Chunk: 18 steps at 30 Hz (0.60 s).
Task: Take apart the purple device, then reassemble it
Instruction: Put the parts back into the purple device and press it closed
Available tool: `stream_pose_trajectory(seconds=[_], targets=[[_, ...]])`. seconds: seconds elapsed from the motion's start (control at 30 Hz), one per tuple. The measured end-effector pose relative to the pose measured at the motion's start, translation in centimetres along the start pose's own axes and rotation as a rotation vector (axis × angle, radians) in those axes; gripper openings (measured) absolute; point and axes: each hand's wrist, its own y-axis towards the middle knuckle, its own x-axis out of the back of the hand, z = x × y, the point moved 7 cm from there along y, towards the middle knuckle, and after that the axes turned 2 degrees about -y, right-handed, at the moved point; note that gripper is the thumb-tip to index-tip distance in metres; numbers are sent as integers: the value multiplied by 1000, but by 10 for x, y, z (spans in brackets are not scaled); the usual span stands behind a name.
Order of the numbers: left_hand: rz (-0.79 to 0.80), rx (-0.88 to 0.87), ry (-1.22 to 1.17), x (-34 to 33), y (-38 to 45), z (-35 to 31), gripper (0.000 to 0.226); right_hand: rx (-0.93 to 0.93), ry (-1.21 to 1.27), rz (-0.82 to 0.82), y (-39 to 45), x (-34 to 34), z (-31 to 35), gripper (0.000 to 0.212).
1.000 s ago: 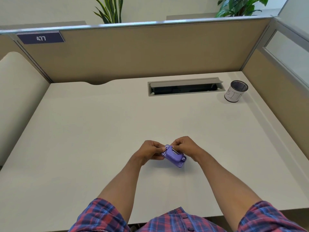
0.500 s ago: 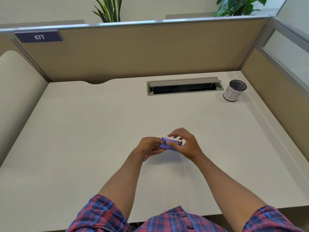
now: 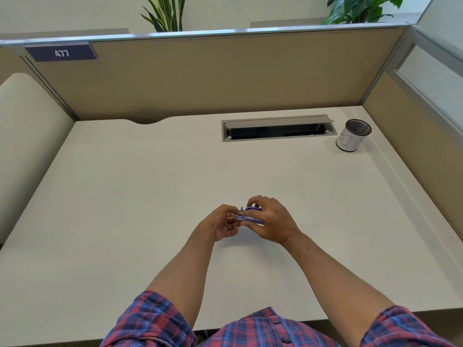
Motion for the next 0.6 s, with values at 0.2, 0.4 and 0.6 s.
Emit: stream_pose_trajectory(seconds=[0.2, 0.4, 0.6], targets=[[84, 60, -112, -8, -5, 6, 20, -11, -65, -31, 4, -3, 5, 16], [138, 57, -175, -12, -9, 7, 19, 58, -153, -56, 4, -5, 14, 15], [140, 83, -181, -15, -8, 9, 17, 77, -172, -106, 6, 0, 15, 19]])
